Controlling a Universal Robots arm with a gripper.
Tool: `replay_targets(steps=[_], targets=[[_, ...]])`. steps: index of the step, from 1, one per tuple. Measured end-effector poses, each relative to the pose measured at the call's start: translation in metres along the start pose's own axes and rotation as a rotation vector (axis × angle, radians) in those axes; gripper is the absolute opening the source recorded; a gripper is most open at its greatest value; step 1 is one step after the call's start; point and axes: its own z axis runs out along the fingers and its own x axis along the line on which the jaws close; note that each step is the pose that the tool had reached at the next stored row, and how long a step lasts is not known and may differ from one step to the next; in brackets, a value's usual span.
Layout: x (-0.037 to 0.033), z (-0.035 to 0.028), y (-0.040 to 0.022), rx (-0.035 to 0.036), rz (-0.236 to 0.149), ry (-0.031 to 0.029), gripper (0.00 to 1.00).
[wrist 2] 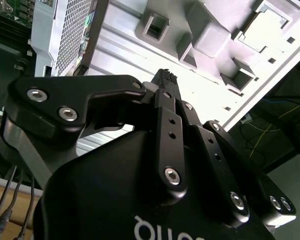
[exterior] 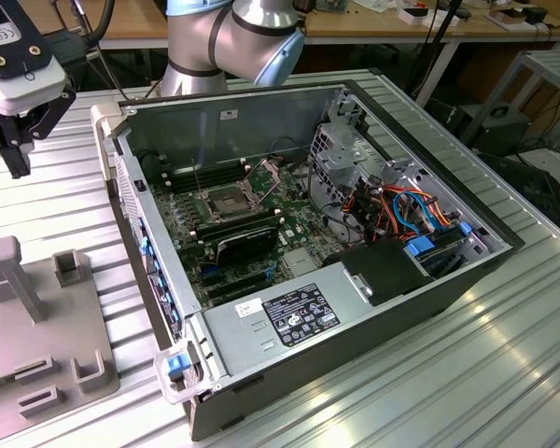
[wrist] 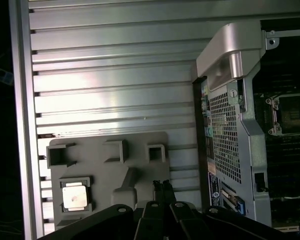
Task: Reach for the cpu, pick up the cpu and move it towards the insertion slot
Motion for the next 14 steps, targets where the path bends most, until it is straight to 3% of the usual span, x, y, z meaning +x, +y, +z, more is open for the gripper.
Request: replay_targets(steps=[14], targets=[[0.0096,-0.0002,-0.0007,0.0000,0.000,0.0000,0.11]])
